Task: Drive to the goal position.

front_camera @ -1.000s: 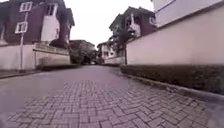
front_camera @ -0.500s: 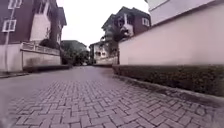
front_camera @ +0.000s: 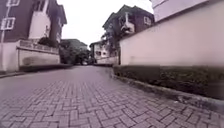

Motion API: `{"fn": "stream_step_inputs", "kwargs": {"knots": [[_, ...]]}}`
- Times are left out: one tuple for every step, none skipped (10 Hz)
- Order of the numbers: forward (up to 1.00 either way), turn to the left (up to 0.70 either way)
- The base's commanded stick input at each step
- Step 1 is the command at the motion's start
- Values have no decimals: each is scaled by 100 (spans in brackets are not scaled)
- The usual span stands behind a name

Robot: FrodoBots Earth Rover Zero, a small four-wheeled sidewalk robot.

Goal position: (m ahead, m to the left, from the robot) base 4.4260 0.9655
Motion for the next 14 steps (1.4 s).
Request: {"fn": "stream_step_inputs", "kwargs": {"knots": [[70, 0], [70, 2], [70, 12], [70, 23], [70, 33], [70, 35], [70, 34], [70, 32], [70, 30], [70, 15], [70, 0], [70, 0], [70, 0], [70, 0]]}}
